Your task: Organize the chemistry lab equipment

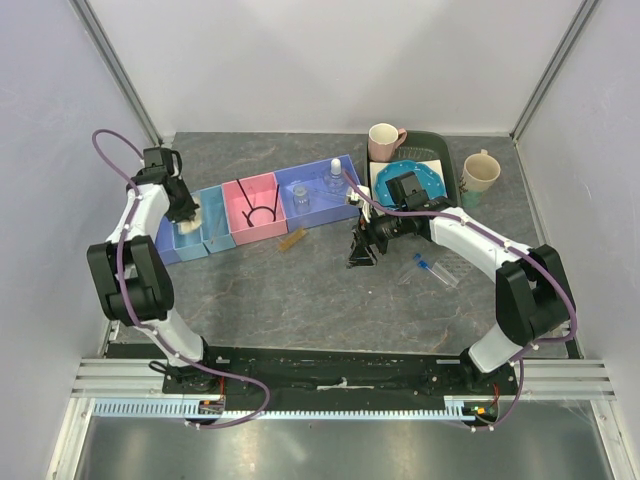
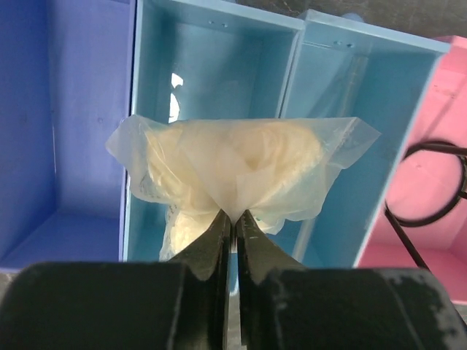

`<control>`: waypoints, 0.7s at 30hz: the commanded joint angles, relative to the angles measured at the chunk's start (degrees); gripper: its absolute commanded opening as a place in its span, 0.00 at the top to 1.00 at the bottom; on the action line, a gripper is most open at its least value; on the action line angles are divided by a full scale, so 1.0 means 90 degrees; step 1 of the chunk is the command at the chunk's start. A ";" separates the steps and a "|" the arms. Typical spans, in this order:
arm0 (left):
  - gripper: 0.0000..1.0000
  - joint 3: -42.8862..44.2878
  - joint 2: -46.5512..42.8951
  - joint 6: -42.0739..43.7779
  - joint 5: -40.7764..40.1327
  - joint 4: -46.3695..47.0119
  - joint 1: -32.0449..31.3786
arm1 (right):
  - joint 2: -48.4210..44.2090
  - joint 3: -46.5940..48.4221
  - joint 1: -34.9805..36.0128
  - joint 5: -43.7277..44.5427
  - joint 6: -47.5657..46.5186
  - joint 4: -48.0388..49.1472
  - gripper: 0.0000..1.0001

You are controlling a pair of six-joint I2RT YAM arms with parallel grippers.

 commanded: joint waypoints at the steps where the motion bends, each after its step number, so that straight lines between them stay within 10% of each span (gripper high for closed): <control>1: 0.86 0.0317 0.0525 0.0295 -0.0237 0.0157 0.0052 | -0.0030 0.0254 0.0024 -0.0185 -0.0094 0.0107 0.25; 21: 0.39 0.0005 -0.1823 0.0187 0.0591 0.0000 0.0081 | -0.0030 0.0332 0.0063 -0.0224 -0.0084 0.0078 0.24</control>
